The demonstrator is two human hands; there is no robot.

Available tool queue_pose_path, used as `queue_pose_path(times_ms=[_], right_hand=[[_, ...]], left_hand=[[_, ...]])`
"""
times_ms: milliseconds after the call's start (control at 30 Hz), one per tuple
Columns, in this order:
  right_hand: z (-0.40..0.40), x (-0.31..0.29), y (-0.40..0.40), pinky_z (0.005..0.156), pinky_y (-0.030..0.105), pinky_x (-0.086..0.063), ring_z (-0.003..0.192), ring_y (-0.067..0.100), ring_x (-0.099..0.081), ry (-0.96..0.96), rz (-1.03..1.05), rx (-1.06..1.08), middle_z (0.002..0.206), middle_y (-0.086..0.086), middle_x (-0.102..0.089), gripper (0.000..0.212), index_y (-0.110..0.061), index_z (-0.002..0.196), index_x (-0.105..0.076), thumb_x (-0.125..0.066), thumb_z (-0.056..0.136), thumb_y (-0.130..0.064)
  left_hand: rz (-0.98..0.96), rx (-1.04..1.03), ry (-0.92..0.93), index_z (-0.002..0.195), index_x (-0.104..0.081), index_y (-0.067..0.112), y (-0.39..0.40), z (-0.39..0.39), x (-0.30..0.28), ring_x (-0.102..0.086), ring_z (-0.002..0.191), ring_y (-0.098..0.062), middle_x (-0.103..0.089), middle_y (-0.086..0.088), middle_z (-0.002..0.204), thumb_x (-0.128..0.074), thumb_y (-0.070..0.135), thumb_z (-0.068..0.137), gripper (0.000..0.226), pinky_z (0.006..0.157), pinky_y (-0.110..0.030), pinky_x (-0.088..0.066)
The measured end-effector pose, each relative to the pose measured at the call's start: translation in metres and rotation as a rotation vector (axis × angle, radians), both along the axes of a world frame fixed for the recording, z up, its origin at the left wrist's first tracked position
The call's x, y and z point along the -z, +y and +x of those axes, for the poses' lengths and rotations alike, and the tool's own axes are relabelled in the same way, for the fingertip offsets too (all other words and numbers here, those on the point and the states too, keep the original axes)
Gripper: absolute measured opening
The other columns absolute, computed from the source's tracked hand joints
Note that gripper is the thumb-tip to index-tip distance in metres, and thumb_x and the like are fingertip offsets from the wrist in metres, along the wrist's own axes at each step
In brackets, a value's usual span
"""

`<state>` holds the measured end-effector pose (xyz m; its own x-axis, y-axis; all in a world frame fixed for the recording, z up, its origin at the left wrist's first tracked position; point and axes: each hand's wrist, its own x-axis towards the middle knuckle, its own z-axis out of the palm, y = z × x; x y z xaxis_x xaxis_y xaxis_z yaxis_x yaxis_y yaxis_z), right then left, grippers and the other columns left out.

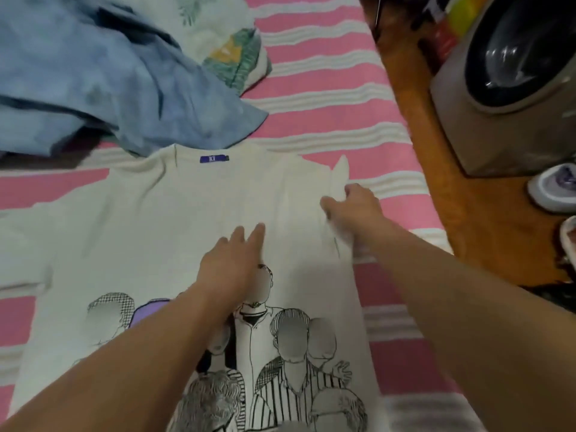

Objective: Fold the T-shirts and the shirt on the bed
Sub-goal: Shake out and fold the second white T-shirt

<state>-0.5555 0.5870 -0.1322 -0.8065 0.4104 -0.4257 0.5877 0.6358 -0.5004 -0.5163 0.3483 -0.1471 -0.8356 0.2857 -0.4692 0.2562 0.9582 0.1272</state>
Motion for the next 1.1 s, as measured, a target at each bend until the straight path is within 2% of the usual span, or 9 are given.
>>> queue_pose_path(times_ms=[67, 133, 267, 400, 633, 733, 800, 933, 1100], right_hand=[[-0.006, 0.012, -0.007, 0.095, 0.041, -0.048, 0.121, 0.035, -0.053, -0.043, 0.075, -0.101, 0.130, 0.012, -0.051, 0.069, -0.010, 0.133, -0.046, -0.069, 0.083, -0.051], [0.000, 0.015, -0.002, 0.085, 0.040, -0.046, 0.111, 0.037, -0.059, -0.026, 0.147, -0.101, 0.120, 0.013, -0.060, 0.055, -0.009, 0.127, -0.044, -0.065, 0.091, -0.044], [0.044, 0.004, 0.050, 0.081, 0.041, -0.051, 0.095, 0.031, -0.063, 0.137, 0.319, 0.246, 0.103, 0.008, -0.066, 0.030, -0.013, 0.118, -0.059, -0.043, 0.104, -0.034], [0.076, 0.002, 0.069, 0.074, 0.041, -0.053, 0.074, 0.019, -0.057, 0.071, 0.295, 0.354, 0.084, 0.001, -0.059, 0.022, -0.014, 0.109, -0.058, -0.051, 0.101, -0.033], [0.042, -0.002, 0.053, 0.084, 0.037, -0.048, 0.109, 0.033, -0.062, 0.062, 0.079, 0.488, 0.122, 0.011, -0.063, 0.056, -0.009, 0.134, -0.047, -0.066, 0.093, -0.041], [0.039, -0.003, 0.053, 0.090, 0.037, -0.047, 0.116, 0.033, -0.059, 0.060, -0.029, 0.503, 0.128, 0.012, -0.064, 0.050, -0.005, 0.134, -0.054, -0.062, 0.097, -0.038], [0.045, -0.011, 0.057, 0.096, 0.040, -0.046, 0.121, 0.033, -0.057, 0.154, 0.011, 0.510, 0.133, 0.012, -0.062, 0.045, -0.008, 0.137, -0.054, -0.054, 0.101, -0.035], [0.072, -0.015, 0.063, 0.095, 0.036, -0.046, 0.121, 0.029, -0.059, 0.346, 0.194, 0.449, 0.130, 0.009, -0.065, 0.045, -0.012, 0.143, -0.051, -0.040, 0.107, -0.036], [0.095, 0.027, 0.080, 0.059, 0.031, -0.036, 0.067, 0.023, -0.054, 0.373, 0.400, 0.391, 0.066, -0.007, -0.047, 0.036, -0.010, 0.098, -0.063, -0.040, 0.107, -0.036]], left_hand=[[-0.081, -0.008, -0.050, 0.151, -0.012, 0.033, 0.012, -0.007, 0.019, -0.048, 0.111, -0.032, -0.035, -0.006, 0.141, -0.048, 0.026, 0.083, 0.077, 0.076, -0.040, -0.042], [-0.175, 0.002, -0.065, 0.154, -0.003, 0.034, 0.019, -0.008, 0.029, -0.043, 0.118, -0.034, -0.024, -0.009, 0.152, -0.047, 0.030, 0.085, 0.082, 0.076, -0.040, -0.042], [-0.223, -0.012, -0.137, 0.159, 0.003, 0.030, 0.028, -0.012, 0.019, -0.037, 0.130, -0.039, -0.012, -0.013, 0.159, -0.044, 0.030, 0.093, 0.082, 0.091, -0.044, -0.048], [-0.297, 0.050, -0.193, 0.161, 0.005, 0.024, 0.036, -0.019, 0.006, -0.039, 0.133, -0.042, -0.012, -0.019, 0.161, -0.045, 0.028, 0.094, 0.084, 0.098, -0.043, -0.048], [-0.373, 0.187, -0.170, 0.151, -0.027, 0.019, 0.047, -0.033, -0.008, -0.061, 0.110, -0.035, -0.049, -0.013, 0.131, -0.043, 0.024, 0.093, 0.060, 0.078, -0.040, -0.048], [-0.284, 0.221, -0.068, 0.124, -0.057, 0.023, 0.052, -0.046, -0.018, -0.062, 0.098, -0.026, -0.064, -0.002, 0.111, -0.040, 0.030, 0.094, 0.035, 0.077, -0.034, -0.045], [-0.140, 0.192, 0.094, 0.126, -0.059, 0.026, 0.058, -0.061, -0.023, -0.059, 0.108, -0.026, -0.062, -0.003, 0.120, -0.034, 0.039, 0.098, 0.039, 0.086, -0.037, -0.046], [0.070, 0.262, 0.149, 0.160, 0.002, 0.040, 0.084, -0.099, 0.009, -0.003, 0.156, -0.030, 0.000, -0.004, 0.171, -0.012, 0.054, 0.105, 0.059, 0.124, -0.055, -0.009], [0.002, 0.114, 0.120, 0.148, 0.027, 0.056, 0.100, -0.118, 0.072, 0.032, 0.150, -0.031, 0.038, 0.007, 0.161, 0.000, 0.072, 0.094, 0.063, 0.118, -0.066, 0.014]])
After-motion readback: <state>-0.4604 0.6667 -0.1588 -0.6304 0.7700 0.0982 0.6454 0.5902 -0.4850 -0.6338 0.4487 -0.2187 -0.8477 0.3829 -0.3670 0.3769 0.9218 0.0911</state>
